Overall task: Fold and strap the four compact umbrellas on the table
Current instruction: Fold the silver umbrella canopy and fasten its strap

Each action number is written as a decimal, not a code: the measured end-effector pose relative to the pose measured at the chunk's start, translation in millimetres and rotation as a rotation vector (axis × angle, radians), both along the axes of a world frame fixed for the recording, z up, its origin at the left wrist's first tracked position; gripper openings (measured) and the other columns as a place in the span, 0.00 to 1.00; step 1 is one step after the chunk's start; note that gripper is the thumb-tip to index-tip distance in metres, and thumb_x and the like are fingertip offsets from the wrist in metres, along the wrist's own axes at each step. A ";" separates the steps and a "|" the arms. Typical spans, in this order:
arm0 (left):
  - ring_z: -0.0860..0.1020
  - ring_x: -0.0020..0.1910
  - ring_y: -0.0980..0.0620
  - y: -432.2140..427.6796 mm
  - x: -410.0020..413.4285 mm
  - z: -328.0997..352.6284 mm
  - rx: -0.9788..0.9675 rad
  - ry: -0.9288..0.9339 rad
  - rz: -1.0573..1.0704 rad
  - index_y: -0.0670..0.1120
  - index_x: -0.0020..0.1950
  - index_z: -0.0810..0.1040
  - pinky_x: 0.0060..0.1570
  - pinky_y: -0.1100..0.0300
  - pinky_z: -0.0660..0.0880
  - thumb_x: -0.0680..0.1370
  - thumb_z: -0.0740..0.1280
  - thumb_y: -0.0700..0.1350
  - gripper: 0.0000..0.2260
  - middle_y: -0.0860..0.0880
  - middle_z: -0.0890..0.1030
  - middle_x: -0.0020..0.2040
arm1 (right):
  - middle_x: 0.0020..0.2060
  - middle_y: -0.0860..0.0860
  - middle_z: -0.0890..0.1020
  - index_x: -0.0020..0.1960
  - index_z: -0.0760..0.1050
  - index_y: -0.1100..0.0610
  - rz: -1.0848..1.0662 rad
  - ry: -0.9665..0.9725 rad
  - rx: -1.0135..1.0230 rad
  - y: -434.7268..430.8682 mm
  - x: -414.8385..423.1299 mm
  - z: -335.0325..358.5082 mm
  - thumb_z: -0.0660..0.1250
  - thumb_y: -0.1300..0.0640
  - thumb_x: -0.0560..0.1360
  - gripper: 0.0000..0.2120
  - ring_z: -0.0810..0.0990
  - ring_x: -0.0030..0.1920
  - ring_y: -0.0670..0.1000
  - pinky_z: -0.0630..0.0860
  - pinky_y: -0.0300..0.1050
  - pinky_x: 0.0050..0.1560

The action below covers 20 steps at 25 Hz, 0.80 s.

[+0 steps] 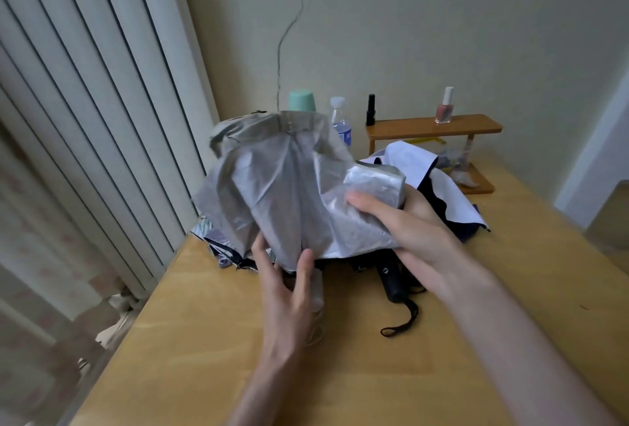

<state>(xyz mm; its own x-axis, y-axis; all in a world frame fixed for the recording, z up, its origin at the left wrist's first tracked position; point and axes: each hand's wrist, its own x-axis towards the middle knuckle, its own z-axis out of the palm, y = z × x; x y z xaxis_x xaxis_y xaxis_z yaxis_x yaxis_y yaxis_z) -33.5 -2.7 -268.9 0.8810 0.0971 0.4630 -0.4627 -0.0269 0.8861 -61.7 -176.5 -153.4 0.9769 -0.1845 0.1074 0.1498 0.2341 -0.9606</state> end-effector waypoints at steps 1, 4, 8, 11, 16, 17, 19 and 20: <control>0.77 0.59 0.31 -0.9 0.2 -2.3 0.006 0.016 -0.038 0.54 0.77 0.63 0.59 0.31 0.76 0.83 0.69 0.55 0.26 0.40 0.76 0.64 | 0.57 0.62 0.86 0.62 0.83 0.58 -0.017 0.004 -0.009 1.8 1.9 -1.2 0.76 0.58 0.77 0.14 0.84 0.62 0.61 0.80 0.57 0.67; 0.72 0.50 0.17 -4.8 -4.5 -2.9 0.017 0.071 -0.159 0.60 0.76 0.63 0.43 0.43 0.70 0.82 0.69 0.57 0.25 0.25 0.73 0.58 | 0.55 0.60 0.87 0.59 0.84 0.57 -0.022 0.026 0.013 5.7 3.0 -1.6 0.73 0.60 0.79 0.09 0.86 0.60 0.60 0.82 0.57 0.64; 0.72 0.53 0.19 -8.4 -7.2 -0.6 0.063 0.077 -0.262 0.62 0.78 0.62 0.44 0.44 0.73 0.82 0.71 0.54 0.28 0.23 0.72 0.60 | 0.53 0.53 0.89 0.58 0.84 0.54 0.036 -0.011 0.023 6.5 1.1 -4.9 0.71 0.61 0.81 0.08 0.88 0.56 0.53 0.84 0.49 0.56; 0.77 0.40 0.40 -6.2 -7.2 4.3 0.029 0.063 -0.345 0.57 0.81 0.65 0.41 0.57 0.76 0.81 0.71 0.50 0.30 0.31 0.75 0.52 | 0.54 0.53 0.89 0.59 0.84 0.55 0.076 -0.029 0.000 10.0 1.2 -6.3 0.70 0.61 0.81 0.08 0.87 0.57 0.52 0.84 0.46 0.56; 0.77 0.38 0.49 -3.5 -7.1 7.9 -0.002 0.111 -0.391 0.53 0.84 0.62 0.36 0.61 0.77 0.83 0.71 0.47 0.32 0.40 0.80 0.50 | 0.54 0.52 0.89 0.57 0.84 0.53 0.052 0.003 0.011 9.2 3.6 -11.0 0.69 0.59 0.83 0.07 0.87 0.57 0.51 0.84 0.45 0.58; 0.77 0.38 0.47 -3.1 -6.9 9.6 -0.001 0.110 -0.371 0.55 0.84 0.61 0.34 0.59 0.77 0.83 0.71 0.49 0.32 0.37 0.79 0.51 | 0.53 0.51 0.89 0.55 0.84 0.52 0.034 0.015 0.034 7.3 4.1 -10.7 0.69 0.58 0.82 0.06 0.87 0.56 0.51 0.84 0.46 0.57; 0.77 0.36 0.42 -1.8 -6.4 11.2 0.012 0.077 -0.296 0.51 0.84 0.62 0.31 0.52 0.79 0.84 0.68 0.52 0.30 0.38 0.81 0.50 | 0.52 0.51 0.89 0.54 0.84 0.52 0.025 0.028 0.046 3.3 3.6 -7.9 0.71 0.58 0.81 0.05 0.88 0.56 0.51 0.84 0.47 0.58; 0.77 0.34 0.45 -0.5 -6.0 12.5 0.010 0.061 -0.252 0.46 0.82 0.64 0.31 0.54 0.79 0.85 0.66 0.53 0.28 0.45 0.83 0.47 | 0.52 0.50 0.89 0.55 0.84 0.52 0.025 0.029 0.012 1.0 3.7 -7.4 0.72 0.57 0.80 0.04 0.88 0.55 0.50 0.84 0.46 0.57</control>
